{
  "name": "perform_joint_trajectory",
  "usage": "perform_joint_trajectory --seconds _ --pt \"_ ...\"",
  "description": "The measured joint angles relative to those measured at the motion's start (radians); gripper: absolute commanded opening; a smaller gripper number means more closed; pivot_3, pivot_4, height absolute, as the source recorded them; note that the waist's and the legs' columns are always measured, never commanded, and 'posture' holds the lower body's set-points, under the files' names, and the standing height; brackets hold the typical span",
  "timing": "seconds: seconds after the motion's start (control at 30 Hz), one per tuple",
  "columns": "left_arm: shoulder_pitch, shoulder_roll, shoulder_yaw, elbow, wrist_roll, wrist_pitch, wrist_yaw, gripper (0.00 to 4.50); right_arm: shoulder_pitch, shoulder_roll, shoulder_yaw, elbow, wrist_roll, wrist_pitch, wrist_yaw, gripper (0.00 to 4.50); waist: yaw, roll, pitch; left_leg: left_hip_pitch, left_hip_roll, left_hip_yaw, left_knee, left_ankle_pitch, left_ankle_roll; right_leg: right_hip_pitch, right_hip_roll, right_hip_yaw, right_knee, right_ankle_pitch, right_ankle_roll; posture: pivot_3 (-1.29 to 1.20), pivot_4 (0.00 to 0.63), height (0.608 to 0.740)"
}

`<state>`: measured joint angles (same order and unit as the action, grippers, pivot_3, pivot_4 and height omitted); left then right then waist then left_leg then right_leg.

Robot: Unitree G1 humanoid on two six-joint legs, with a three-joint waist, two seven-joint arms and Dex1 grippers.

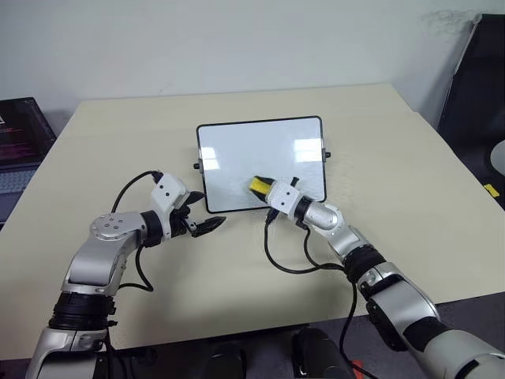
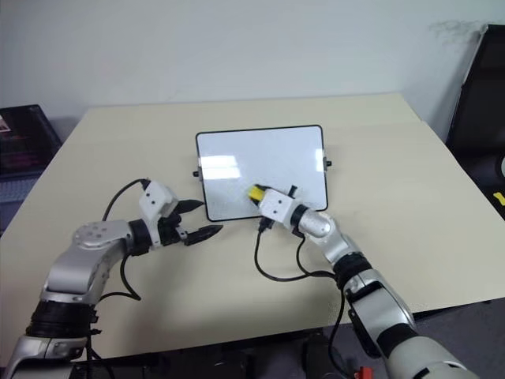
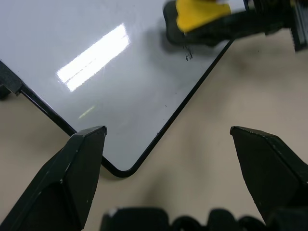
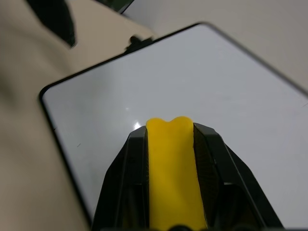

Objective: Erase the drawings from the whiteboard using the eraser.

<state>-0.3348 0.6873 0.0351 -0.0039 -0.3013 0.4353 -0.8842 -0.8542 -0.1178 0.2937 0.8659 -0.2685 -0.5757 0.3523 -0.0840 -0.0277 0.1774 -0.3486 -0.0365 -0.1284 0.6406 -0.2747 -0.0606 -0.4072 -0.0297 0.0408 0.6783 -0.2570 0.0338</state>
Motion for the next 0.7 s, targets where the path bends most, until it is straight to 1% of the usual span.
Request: perform_joint_trajectory --seconds 0.13,0.27,0.5,0.7 --pt "0.000 -0.001 0.000 0.000 0.000 0.000 0.000 4.50 -0.080 0.005 -0.030 0.097 -0.008 -0.010 -0.102 0.96 0.001 0.000 0.000 0.000 0.000 0.000 -0.002 0.000 0.000 0.000 0.000 0.000 -0.002 0.000 0.000 0.00 0.150 0.740" --pt "0.003 0.000 0.000 -0.001 -0.001 0.003 0.000 4.50 -0.082 0.012 -0.031 0.213 -0.027 -0.019 -0.152 0.96 0.001 0.000 0.000 0.000 0.000 0.000 -0.004 0.000 0.000 -0.001 -0.001 0.000 -0.003 0.000 0.000 0.00 0.150 0.740" --pt "0.003 0.000 0.000 -0.004 -0.004 0.013 0.000 4.50 -0.048 0.057 -0.029 0.251 -0.022 -0.047 -0.097 0.96 -0.003 -0.001 0.000 0.002 0.000 0.001 -0.004 0.000 0.000 0.001 0.000 0.001 -0.001 0.000 0.000 0.00 0.150 0.740" --pt "0.003 0.000 0.000 -0.004 -0.004 0.013 0.000 4.50 -0.014 0.071 -0.008 0.251 -0.026 -0.052 -0.067 0.96 -0.003 -0.001 0.000 0.003 0.000 0.001 -0.003 0.000 0.000 0.001 0.001 0.001 0.000 0.000 0.000 0.00 0.150 0.740"
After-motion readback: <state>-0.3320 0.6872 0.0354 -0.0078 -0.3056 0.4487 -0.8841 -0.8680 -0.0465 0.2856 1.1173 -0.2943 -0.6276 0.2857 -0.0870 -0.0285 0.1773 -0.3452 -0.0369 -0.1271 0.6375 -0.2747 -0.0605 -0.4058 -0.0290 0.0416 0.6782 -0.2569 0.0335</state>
